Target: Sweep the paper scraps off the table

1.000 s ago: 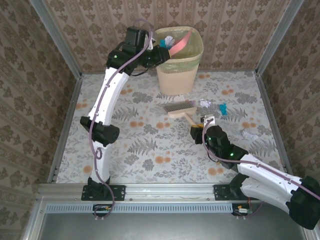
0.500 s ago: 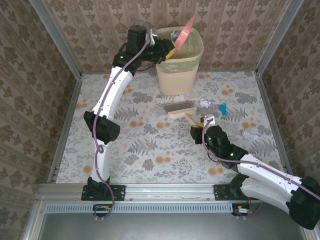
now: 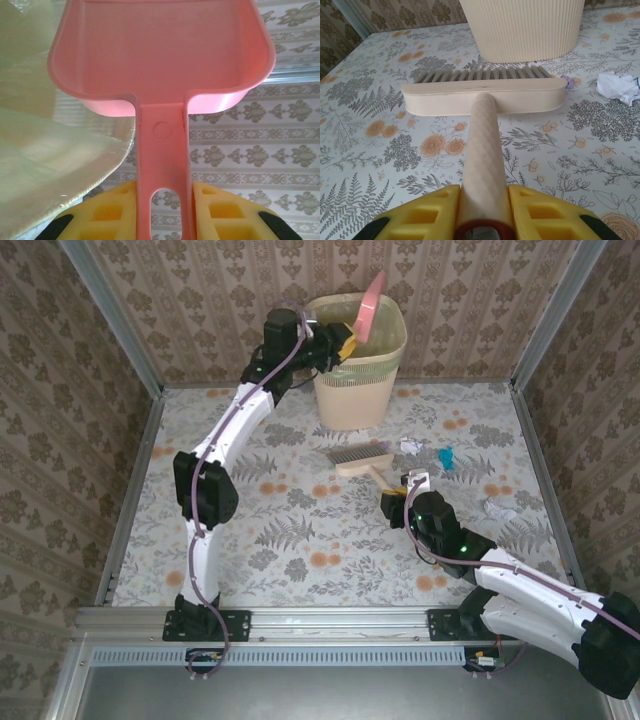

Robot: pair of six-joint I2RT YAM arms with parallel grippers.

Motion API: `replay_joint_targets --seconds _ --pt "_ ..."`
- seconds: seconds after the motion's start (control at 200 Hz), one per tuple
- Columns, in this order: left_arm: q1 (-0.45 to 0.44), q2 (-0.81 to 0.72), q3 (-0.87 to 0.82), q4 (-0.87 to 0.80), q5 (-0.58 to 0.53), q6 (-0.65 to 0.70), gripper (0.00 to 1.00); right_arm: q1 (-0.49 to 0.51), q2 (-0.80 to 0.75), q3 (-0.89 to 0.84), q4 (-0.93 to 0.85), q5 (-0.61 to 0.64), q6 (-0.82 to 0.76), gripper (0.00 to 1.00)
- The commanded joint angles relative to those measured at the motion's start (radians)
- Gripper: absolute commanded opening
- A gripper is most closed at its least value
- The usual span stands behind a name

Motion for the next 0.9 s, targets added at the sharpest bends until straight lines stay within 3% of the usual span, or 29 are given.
replay_joint_targets --seconds 0.0,0.335,0.475,0.895 --pt "0.005 -0.087 -0.068 0.231 -0.068 -0.128 0.0 0.007 -0.014 -0.008 0.064 0.023 -0.023 0.0" --pt "-0.035 -0.078 -0.101 0.398 -0.168 -0.233 0.0 0.007 -0.006 -0.005 0.065 0.026 -0.028 0.0" --pt "-0.068 -0.121 -0.211 0.495 -0.236 -0.261 0.0 0.008 -0.009 -0.007 0.067 0.029 -0.027 0.0" --pt "-0.088 -0.208 -0.278 0.461 -0.23 -0.177 0.0 0.008 -0.014 -0.008 0.064 0.043 -0.029 0.0"
